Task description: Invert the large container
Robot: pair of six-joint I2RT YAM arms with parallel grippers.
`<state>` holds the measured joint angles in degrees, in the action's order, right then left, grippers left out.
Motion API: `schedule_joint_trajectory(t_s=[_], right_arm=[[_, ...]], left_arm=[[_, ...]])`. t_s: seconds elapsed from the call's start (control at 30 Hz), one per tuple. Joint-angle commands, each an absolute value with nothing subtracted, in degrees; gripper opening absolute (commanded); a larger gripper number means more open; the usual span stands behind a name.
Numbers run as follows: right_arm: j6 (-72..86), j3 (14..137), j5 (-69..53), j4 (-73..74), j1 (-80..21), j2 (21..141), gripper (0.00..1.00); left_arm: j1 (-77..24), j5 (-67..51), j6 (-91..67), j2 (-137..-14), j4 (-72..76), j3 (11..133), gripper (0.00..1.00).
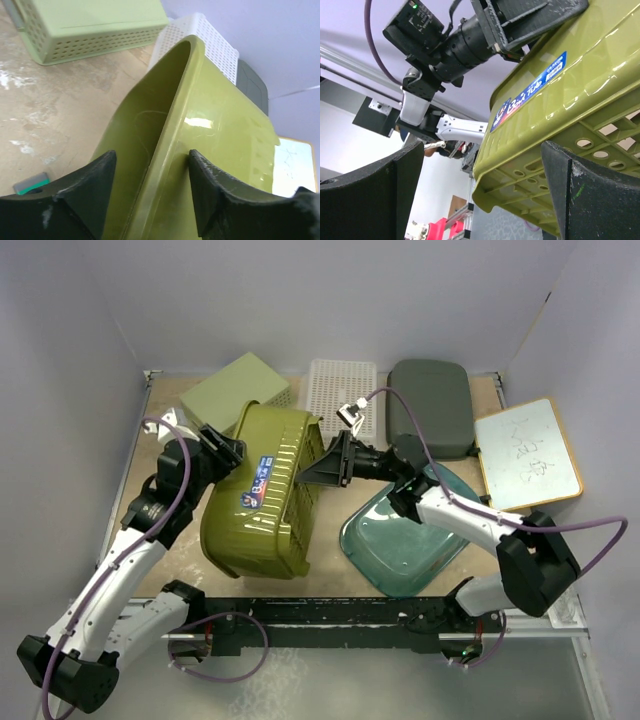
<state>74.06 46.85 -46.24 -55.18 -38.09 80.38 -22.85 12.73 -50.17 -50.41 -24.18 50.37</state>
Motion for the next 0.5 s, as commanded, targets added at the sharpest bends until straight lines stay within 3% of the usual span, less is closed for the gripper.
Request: schedule_joint_trajectory(t_s=[0.0,0.2,0.47], right_arm=[[75.46,54.64,-46.75,-67.55,-40.75,80.47,1.00],[75.66,57.71,-46.76,-68.05,-41.83,83.45,1.00],[74.95,58.73,-46.95,-68.06,-44.69,88.17,1.00]], left_arm=[[-23.87,13.66,-49.29,-53.39,-45.27,47.21,0.61],[-23.83,18.53,-49.05,-53.33,-48.80,49.67,0.72],[-23.82,27.04,-47.82,-54.86,-53.64,53.81,0.75]])
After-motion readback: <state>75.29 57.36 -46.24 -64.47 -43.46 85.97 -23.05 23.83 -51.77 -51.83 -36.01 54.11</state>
